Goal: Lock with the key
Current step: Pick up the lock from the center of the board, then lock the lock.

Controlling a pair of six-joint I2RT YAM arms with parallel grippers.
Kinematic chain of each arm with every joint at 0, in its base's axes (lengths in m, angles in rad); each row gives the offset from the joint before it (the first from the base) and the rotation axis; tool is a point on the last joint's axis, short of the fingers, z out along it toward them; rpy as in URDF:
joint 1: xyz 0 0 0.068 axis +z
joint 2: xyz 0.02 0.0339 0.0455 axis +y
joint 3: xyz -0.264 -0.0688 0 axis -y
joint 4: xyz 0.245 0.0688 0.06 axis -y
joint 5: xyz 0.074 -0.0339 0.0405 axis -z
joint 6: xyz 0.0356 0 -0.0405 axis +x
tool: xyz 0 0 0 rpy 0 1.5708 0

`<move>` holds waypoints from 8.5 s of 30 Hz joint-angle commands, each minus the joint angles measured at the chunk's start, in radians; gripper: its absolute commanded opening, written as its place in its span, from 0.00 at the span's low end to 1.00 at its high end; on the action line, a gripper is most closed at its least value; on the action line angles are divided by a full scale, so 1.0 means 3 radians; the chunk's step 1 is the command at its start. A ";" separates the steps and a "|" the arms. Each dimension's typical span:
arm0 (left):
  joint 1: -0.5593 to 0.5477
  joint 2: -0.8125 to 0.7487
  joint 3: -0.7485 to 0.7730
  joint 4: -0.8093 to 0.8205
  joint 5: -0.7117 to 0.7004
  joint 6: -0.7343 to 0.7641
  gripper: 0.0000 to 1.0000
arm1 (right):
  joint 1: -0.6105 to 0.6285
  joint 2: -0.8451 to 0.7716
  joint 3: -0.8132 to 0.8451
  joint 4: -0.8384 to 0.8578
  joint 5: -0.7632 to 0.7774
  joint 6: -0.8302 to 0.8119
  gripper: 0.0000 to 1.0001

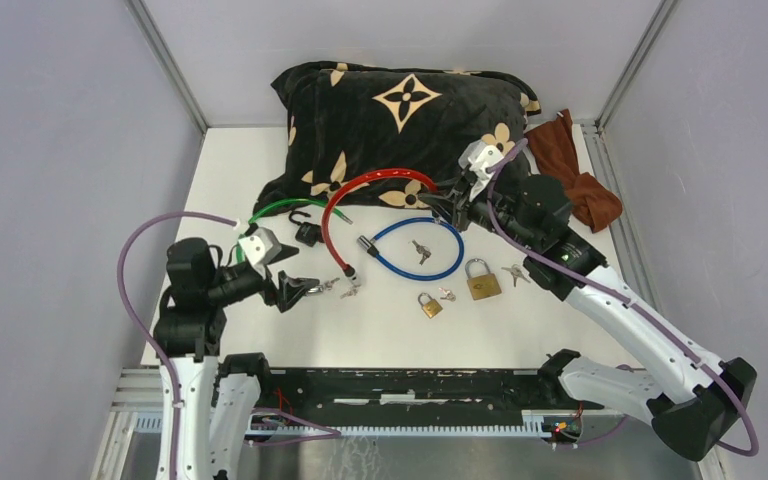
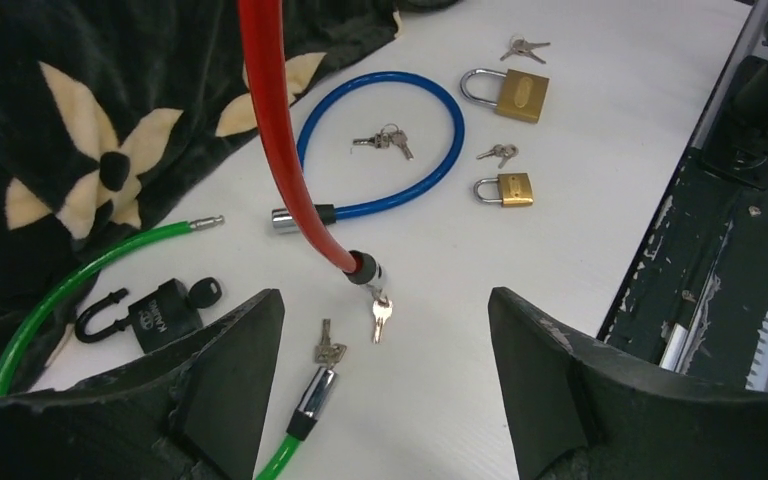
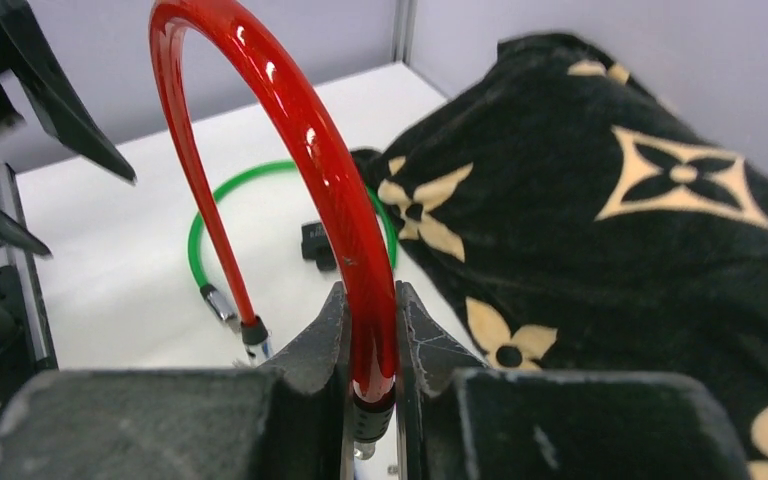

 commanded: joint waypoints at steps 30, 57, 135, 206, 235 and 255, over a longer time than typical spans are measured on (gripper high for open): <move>-0.0210 -0.0778 -0.1621 0.4261 -0.1174 -0.5148 0.02 | 0.0965 0.0428 0.0545 0.2061 0.0382 0.0517 0.00; -0.0121 -0.1117 -0.1665 0.2195 -0.2505 -0.6988 0.02 | 0.1527 0.2043 0.1053 0.2692 -0.0794 -0.0066 0.00; -0.0091 -0.1071 -0.1464 0.1849 -0.2406 -0.6952 0.02 | 0.1239 0.2296 0.0604 0.2063 -0.1170 -0.0652 0.43; -0.0089 -0.1457 -0.1461 0.4991 -0.2081 -0.4432 0.02 | 0.0968 0.2118 0.2054 -0.0115 -0.2083 0.0008 0.64; -0.0081 -0.1457 -0.1483 0.4944 -0.2104 -0.4483 0.02 | 0.1031 0.2217 0.2196 0.0016 -0.2363 0.0289 0.45; -0.0077 -0.1457 -0.1526 0.3974 -0.2394 -0.5210 0.02 | 0.1591 0.1449 0.1101 0.1110 0.0264 -0.0840 0.00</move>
